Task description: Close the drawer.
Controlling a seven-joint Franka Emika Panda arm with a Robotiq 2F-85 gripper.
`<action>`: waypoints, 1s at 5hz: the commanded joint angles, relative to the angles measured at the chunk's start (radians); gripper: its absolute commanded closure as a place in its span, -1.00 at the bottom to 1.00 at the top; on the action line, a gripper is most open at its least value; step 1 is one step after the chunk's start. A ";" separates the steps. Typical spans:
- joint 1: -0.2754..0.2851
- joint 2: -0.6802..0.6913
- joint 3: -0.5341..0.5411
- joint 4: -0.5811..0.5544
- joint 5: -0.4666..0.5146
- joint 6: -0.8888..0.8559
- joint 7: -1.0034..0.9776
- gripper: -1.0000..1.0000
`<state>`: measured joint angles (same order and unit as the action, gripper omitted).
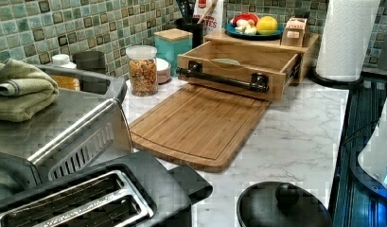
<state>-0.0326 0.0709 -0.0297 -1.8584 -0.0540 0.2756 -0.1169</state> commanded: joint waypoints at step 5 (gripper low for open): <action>0.081 -0.067 0.068 -0.248 -0.104 0.237 -0.386 1.00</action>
<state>-0.0145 0.0527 -0.0065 -2.0430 -0.0936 0.4802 -0.4734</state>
